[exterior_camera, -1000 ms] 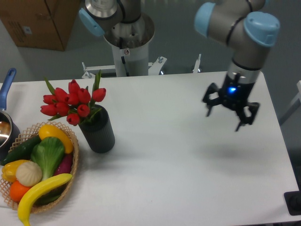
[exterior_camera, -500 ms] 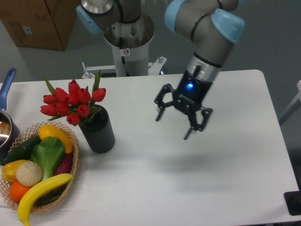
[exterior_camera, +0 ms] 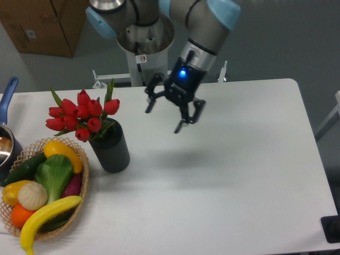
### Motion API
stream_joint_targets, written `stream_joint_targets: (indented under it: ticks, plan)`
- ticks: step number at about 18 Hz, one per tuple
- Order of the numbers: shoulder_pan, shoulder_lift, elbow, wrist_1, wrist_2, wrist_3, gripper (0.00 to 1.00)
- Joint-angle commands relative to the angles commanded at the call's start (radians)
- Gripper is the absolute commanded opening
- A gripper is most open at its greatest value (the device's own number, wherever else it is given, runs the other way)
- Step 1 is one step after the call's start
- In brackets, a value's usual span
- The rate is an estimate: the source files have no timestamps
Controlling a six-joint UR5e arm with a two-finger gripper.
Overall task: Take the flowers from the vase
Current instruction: 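Move the open gripper across the table toward the red tulips in the black vase, then lower the gripper around the tulip stems and close it on them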
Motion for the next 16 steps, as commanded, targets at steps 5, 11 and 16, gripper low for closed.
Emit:
stream_joint_targets:
  ticks: [5, 11, 16]
  plan:
    - [-0.039, 0.012, -0.052, 0.0, -0.08, 0.014, 1.0]
    - [-0.059, -0.015, -0.06, 0.029, -0.144, 0.021, 1.0]
    - [-0.109, -0.106, -0.055, 0.107, -0.147, 0.022, 1.0]
